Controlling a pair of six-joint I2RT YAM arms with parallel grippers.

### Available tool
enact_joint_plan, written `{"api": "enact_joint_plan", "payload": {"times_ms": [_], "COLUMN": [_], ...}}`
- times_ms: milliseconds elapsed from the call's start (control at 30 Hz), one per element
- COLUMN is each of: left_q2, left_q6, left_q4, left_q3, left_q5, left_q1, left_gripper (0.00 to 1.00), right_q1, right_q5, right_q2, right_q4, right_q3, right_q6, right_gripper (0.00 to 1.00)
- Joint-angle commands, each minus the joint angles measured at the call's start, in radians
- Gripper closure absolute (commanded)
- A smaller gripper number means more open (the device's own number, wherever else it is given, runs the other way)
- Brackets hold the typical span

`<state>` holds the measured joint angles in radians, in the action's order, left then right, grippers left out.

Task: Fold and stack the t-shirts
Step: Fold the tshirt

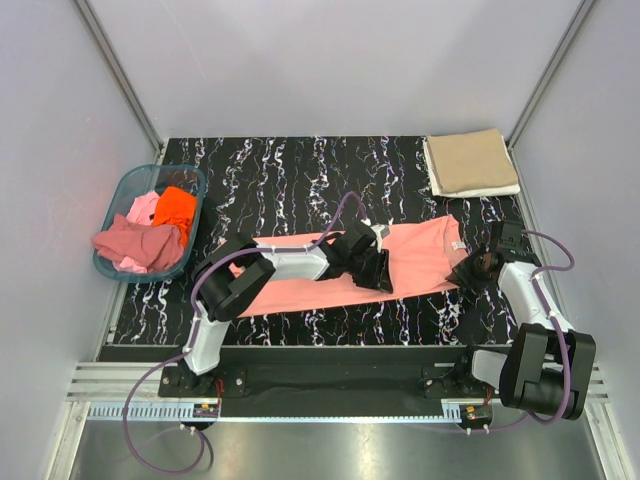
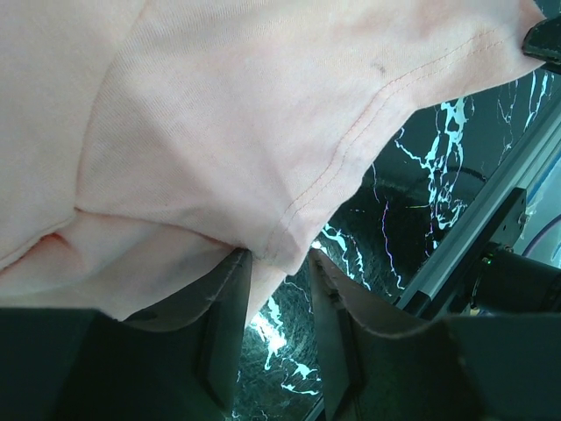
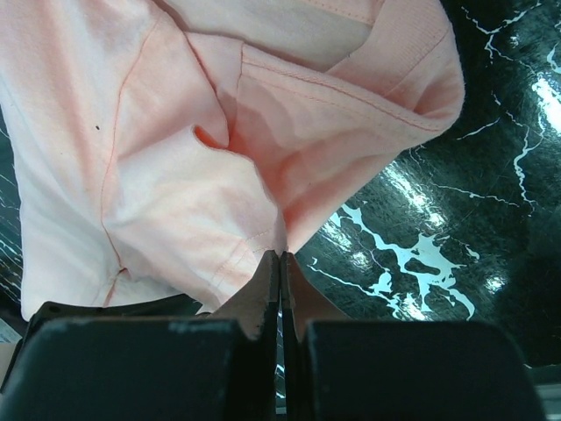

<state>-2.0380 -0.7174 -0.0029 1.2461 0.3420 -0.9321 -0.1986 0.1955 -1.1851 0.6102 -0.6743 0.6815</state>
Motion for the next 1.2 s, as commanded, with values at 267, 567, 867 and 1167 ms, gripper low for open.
{"api": "enact_joint_plan", "payload": {"times_ms": [267, 567, 867, 1167], "left_q2": [-0.022, 0.03, 0.03, 0.009], "left_q6": [0.009, 0.001, -0.039, -0.073], "left_q4": [-0.074, -0.17, -0.207, -0.217], "left_q3": [0.067, 0.082, 0.118, 0.162], "left_q5": [-0.037, -0.049, -0.014, 0.014], "left_q1": [-0.011, -0.01, -0.004, 0.01], "left_gripper": [0.95, 1.0, 1.0, 1.0], "right_q1": [0.004, 0.004, 0.004, 0.004], "right_q5": [-0.014, -0.065, -0.054, -0.039], "right_q2": [0.018, -0.022, -0.057, -0.044], "right_q4": [-0.024, -0.009, -0.003, -0.01], "right_q3": [0.005, -0.019, -0.025, -0.039], "right_q6": [-0.017, -0.048, -0.069, -0.063], "right_gripper": [1.0, 1.0, 1.0, 1.0]}}
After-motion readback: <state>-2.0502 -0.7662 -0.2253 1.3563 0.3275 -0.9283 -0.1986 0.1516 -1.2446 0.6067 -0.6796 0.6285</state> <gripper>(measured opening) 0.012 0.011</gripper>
